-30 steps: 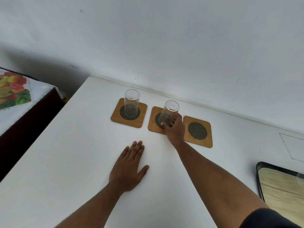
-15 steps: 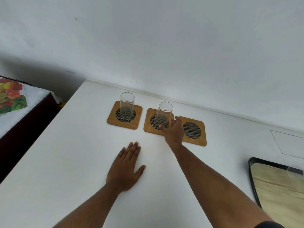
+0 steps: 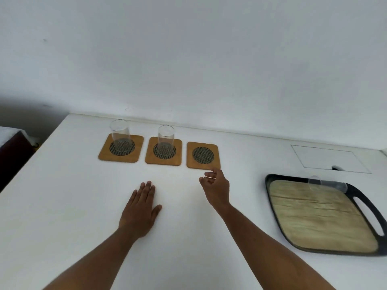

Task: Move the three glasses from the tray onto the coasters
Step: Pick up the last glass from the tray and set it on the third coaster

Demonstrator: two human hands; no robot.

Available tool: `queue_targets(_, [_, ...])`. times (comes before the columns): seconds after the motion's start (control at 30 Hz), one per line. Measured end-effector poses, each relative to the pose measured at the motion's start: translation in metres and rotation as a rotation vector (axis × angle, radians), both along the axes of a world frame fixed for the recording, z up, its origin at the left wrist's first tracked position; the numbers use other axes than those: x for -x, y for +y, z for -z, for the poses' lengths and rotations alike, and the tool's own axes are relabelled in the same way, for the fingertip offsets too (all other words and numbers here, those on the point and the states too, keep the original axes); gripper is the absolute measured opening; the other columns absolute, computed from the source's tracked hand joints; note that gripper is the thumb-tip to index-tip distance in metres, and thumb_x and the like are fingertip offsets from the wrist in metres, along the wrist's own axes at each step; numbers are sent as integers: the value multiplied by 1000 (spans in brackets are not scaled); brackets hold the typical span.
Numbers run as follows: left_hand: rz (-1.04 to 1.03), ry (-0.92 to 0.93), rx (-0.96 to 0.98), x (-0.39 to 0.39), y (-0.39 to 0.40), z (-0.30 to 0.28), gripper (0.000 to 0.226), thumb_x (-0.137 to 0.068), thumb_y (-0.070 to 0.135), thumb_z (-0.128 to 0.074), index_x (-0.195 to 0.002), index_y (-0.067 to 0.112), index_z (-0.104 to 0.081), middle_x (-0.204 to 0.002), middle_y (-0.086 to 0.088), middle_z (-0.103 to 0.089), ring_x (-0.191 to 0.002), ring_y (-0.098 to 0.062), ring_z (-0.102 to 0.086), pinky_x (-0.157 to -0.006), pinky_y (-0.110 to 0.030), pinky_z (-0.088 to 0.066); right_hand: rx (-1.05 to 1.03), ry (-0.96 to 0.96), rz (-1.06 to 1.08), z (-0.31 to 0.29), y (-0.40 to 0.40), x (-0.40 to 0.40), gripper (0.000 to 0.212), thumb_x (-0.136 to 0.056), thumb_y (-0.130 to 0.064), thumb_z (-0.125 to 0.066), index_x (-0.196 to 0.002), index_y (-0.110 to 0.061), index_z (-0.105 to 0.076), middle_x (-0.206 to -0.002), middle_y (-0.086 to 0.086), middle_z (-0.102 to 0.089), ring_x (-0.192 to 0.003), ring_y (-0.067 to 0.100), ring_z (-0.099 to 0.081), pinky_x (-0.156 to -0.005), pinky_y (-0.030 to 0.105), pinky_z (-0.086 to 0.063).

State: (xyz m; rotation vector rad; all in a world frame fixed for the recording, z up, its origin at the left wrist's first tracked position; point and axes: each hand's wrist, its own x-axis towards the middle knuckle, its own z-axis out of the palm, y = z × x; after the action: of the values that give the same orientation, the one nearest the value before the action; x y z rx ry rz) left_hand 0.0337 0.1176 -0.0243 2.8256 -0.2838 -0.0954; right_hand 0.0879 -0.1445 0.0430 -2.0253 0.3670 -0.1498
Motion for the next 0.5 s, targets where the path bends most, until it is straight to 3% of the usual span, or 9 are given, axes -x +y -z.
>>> queue_targets(0.13, [35,-7,52,10,-59,1,92,-90,69,-2,-160,9,-6,-169,-3,3,-155,-18,9,-123,-30,8,-33,-27,77,-8,-61,30,46,-88,-19,-78,-131,-17,-62,-108,-4,-73,-88,7,-73,-68,9,-51])
queue_targets(0.37, [174,-45,94,13,-170,4,102,-86,76,14,-160,10,-9,-168,-2,1,-154,-18,9,-118,-23,18,17,-58,250,-20,-178,63,37,-87,-15,-79,-121,-15,-65,-102,-1,-74,-75,-9,-66,-66,5,-46])
queue_targets(0.43, [208,-47,99,13,-194,7,101,-87,76,13,-160,10,-11,-168,-2,-2,-155,-19,5,-118,-23,17,28,-61,306,-19,-213,68,35,-86,-19,-80,-118,-17,-66,-97,-4,-75,-77,-10,-67,-69,8,-49])
queue_targets(0.5, [249,-44,100,12,-217,11,97,-92,73,7,-160,9,-17,-169,-4,-11,-155,-20,-3,-119,-23,14,-21,-40,359,-17,-248,69,34,-84,-25,-79,-115,-21,-66,-95,-4,-76,-81,4,-72,-80,30,-62])
